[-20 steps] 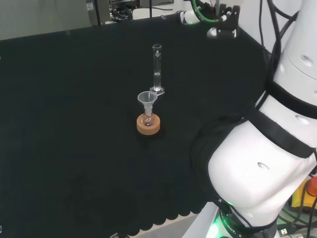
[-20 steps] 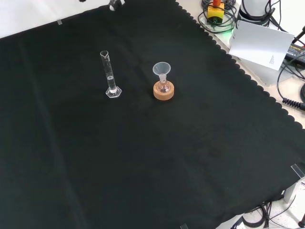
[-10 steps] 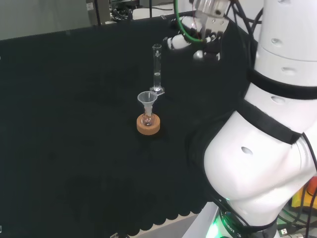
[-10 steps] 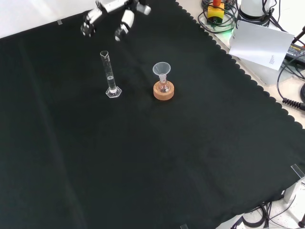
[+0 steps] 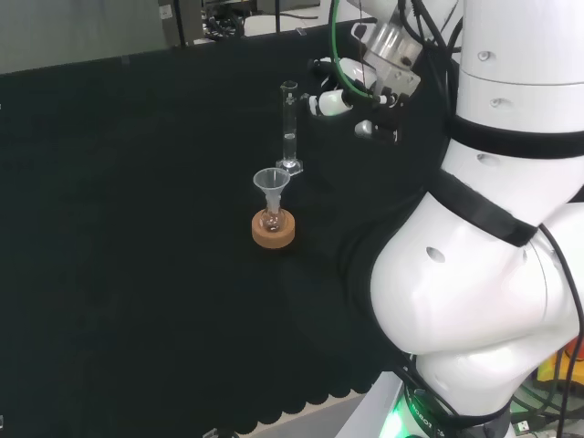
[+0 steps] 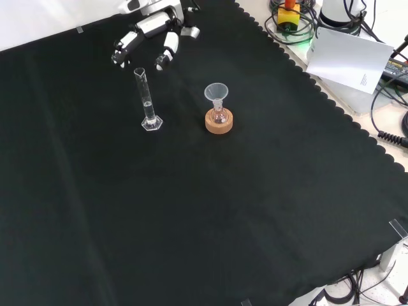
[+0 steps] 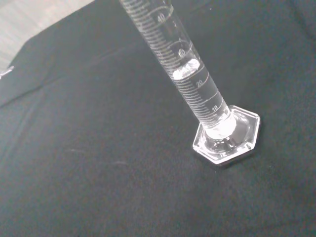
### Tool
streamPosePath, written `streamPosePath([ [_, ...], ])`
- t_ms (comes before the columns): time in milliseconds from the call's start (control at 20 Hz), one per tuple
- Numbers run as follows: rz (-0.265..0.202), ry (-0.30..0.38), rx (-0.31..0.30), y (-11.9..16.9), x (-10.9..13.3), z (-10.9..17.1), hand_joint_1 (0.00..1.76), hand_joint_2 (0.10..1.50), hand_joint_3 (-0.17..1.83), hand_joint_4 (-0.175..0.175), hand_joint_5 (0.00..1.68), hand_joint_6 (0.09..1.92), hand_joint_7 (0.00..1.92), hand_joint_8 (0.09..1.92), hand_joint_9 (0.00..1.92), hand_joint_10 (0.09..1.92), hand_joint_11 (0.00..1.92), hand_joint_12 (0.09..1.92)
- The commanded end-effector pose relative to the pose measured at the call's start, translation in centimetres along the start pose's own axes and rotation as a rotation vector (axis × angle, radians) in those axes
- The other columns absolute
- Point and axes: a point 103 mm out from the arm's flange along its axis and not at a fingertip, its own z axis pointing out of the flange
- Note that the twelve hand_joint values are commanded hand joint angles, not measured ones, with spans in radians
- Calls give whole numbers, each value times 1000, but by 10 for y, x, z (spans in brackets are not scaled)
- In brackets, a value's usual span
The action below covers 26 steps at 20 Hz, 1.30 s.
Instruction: Pick up the graduated cylinder.
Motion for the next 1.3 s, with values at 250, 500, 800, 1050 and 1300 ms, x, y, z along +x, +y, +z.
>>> streamPosePath([
  [250, -123, 137, -50, 16, -7, 35, 855, 723, 560, -43, 422, 87, 301, 622, 526, 579, 296, 1333],
  [500, -175, 189, -45, 21, -11, 48, 911, 690, 599, -46, 437, 87, 347, 628, 555, 563, 317, 1329],
  [800, -227, 263, -68, 28, -10, 54, 952, 663, 639, -55, 454, 87, 330, 633, 554, 563, 316, 1321],
  [1050, -279, 331, -98, 33, -10, 62, 979, 647, 673, -58, 484, 87, 385, 650, 607, 565, 343, 1315],
  [1300, -302, 364, -104, 39, -12, 68, 996, 643, 687, -51, 521, 87, 411, 651, 638, 561, 363, 1312],
])
